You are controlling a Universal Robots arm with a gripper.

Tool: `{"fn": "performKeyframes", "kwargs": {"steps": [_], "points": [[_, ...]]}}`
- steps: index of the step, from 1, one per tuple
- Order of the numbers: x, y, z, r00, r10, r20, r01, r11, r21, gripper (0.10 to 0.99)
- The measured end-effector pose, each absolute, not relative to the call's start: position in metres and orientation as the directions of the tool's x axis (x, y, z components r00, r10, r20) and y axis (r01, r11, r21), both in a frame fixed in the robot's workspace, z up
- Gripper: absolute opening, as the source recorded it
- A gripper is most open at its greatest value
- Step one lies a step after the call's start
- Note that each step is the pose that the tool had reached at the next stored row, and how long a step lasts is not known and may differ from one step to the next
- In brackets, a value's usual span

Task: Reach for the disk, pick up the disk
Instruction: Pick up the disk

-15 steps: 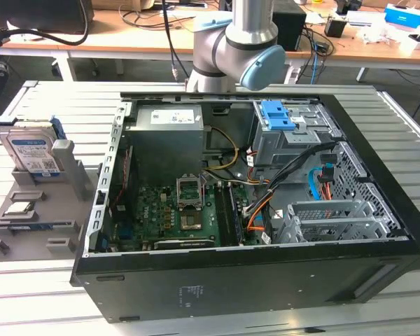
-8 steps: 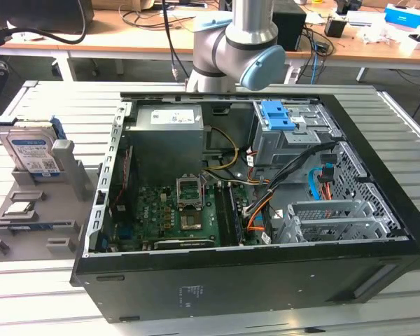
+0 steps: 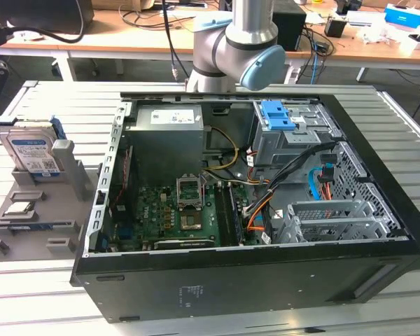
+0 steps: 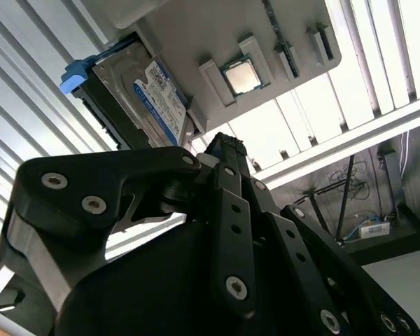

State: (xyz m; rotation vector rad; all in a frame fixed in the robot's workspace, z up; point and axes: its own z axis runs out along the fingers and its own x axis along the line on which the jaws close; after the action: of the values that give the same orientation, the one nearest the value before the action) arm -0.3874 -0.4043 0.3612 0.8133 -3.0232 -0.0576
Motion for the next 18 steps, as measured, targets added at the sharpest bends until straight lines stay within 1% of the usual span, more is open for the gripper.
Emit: {"fn": "performKeyframes", "kwargs": {"steps": [18], "points": [[-0.3874, -0.4043, 0.3611, -0.795, -0.606, 0.0, -0.606, 0.795, 0.038, 0.106]]}}
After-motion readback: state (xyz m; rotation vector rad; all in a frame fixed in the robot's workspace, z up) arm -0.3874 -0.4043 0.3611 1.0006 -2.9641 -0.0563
